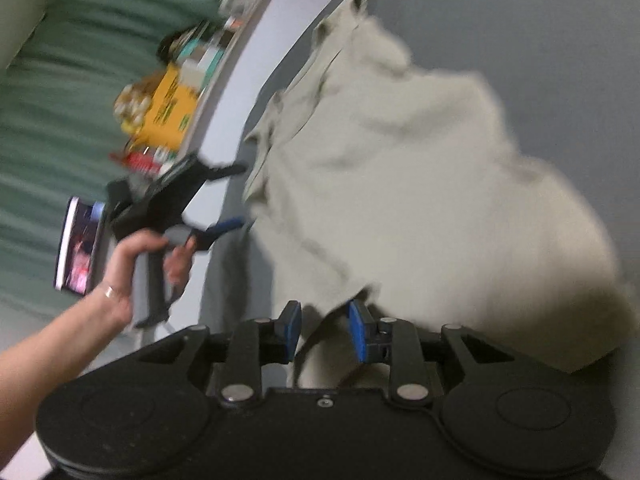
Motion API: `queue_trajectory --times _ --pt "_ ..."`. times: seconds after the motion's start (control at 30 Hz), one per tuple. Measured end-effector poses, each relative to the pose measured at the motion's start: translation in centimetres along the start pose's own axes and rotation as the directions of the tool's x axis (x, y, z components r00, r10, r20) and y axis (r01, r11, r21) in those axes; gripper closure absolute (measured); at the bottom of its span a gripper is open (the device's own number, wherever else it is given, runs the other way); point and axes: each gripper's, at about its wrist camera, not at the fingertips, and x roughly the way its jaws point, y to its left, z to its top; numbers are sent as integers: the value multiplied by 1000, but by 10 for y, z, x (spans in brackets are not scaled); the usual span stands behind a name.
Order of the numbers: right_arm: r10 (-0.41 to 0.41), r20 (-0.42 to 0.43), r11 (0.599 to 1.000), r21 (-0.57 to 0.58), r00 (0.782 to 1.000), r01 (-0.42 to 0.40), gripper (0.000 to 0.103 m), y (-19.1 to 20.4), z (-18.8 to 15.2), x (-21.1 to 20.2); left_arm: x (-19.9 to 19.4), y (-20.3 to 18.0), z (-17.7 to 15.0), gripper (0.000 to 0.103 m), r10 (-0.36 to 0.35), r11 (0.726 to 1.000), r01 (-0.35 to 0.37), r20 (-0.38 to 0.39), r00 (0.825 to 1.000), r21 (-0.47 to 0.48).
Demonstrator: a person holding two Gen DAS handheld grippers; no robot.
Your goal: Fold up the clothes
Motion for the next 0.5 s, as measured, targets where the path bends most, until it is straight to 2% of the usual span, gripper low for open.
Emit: queue_trajectory --times 0.1,0.17,0.23,0.37,0.43,0.5 --pt "82 -34 995 64 996 -79 75 -3 2 1 -1 -1 1 0 -4 1000 4 1 1000 -1" --pt "166 -82 983 98 983 -158 75 0 -3 7 -1 4 2 0 4 1000 -4 3 1000 -22" --pt "213 -116 971 136 970 -197 75 -1 -9 15 -1 9 2 0 13 999 -13 1 1000 -46" --pt "228 -148 956 220 962 -193 73 -9 -17 29 -4 20 1 0 72 996 -72 -3 997 -53" --pt "232 -155 951 243 960 -190 66 -10 -20 34 -6 26 2 0 64 995 -63 4 998 -73" --pt "232 -143 956 218 962 -198 63 -5 -20 38 -9 32 1 0 48 994 -47 12 999 -97"
